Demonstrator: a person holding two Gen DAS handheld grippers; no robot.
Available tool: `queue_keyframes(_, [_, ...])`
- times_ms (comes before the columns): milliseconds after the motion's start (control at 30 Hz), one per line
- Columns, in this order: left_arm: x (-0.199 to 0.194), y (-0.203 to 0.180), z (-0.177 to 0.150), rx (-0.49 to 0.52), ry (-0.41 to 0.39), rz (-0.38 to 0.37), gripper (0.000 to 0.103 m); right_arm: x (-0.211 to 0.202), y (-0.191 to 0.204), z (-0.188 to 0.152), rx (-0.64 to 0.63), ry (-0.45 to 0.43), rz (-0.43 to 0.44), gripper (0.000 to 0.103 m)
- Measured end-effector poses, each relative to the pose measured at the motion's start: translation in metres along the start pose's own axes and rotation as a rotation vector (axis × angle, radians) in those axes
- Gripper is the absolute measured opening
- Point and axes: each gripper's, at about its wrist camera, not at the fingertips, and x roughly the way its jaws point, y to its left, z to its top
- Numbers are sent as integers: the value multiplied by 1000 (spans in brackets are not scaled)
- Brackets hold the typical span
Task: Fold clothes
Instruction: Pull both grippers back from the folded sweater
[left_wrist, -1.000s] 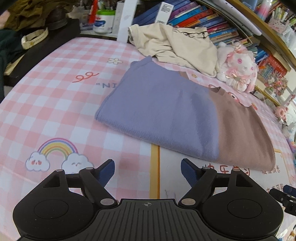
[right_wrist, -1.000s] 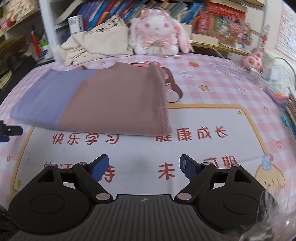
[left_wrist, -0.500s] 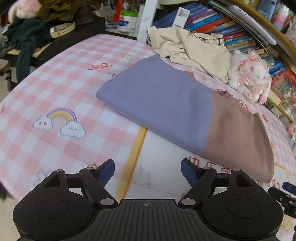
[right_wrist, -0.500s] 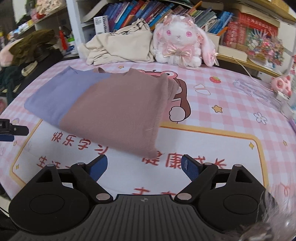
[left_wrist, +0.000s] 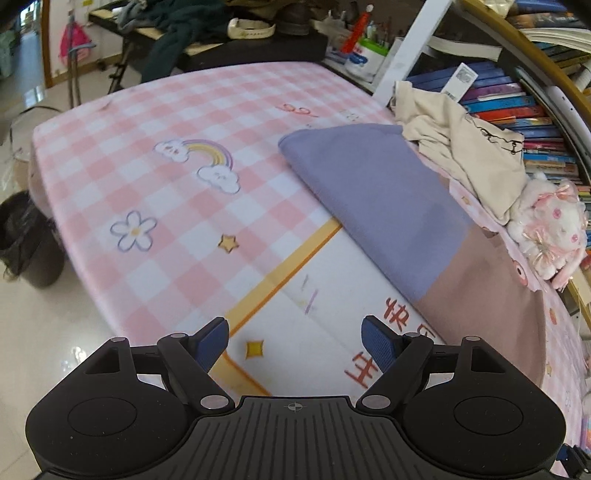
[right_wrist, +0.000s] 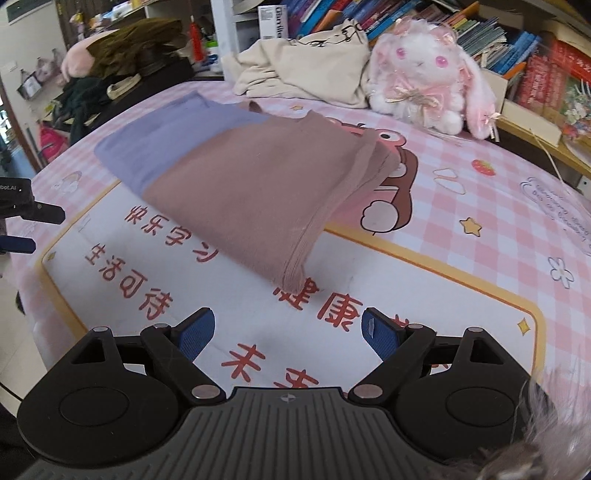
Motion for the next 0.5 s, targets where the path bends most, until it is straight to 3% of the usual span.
queue_keyframes(500, [56,25,74,-366,-95,-134,78,-7,-12,1,63,-54,-55,86])
